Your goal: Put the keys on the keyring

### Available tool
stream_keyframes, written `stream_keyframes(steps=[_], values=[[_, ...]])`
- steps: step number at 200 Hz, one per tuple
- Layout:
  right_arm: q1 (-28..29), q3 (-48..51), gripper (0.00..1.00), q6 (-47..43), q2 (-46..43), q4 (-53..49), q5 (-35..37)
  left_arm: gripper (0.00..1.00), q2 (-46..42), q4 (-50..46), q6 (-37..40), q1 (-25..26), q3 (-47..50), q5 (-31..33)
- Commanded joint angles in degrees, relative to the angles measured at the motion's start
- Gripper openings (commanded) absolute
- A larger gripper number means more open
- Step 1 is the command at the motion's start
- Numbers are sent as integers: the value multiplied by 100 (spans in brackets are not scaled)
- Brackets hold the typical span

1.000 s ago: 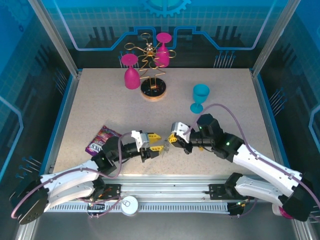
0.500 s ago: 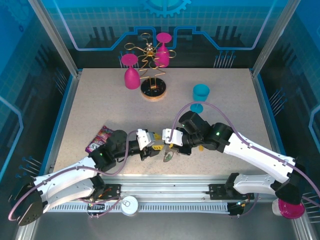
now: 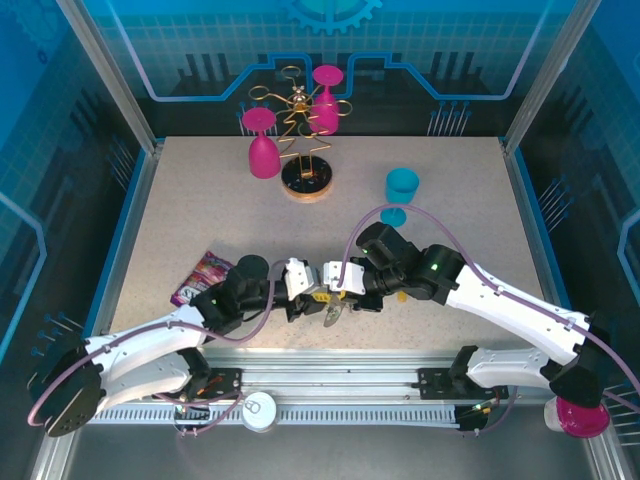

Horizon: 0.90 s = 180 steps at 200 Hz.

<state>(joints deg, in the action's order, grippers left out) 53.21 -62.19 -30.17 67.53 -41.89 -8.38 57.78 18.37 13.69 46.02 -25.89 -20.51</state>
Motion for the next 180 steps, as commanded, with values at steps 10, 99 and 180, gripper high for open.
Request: stream_keyframes(steps=[10, 99, 180], values=[[67, -79, 0, -99, -7, 271, -370, 30, 117, 350, 38, 4, -230, -336], [151, -30, 0, -81, 143, 381, -635, 9, 129, 712, -86, 4, -171, -506], [-891, 1281, 28, 1290, -1214, 2175, -1287, 0, -122, 1369, -172, 4, 223, -555]])
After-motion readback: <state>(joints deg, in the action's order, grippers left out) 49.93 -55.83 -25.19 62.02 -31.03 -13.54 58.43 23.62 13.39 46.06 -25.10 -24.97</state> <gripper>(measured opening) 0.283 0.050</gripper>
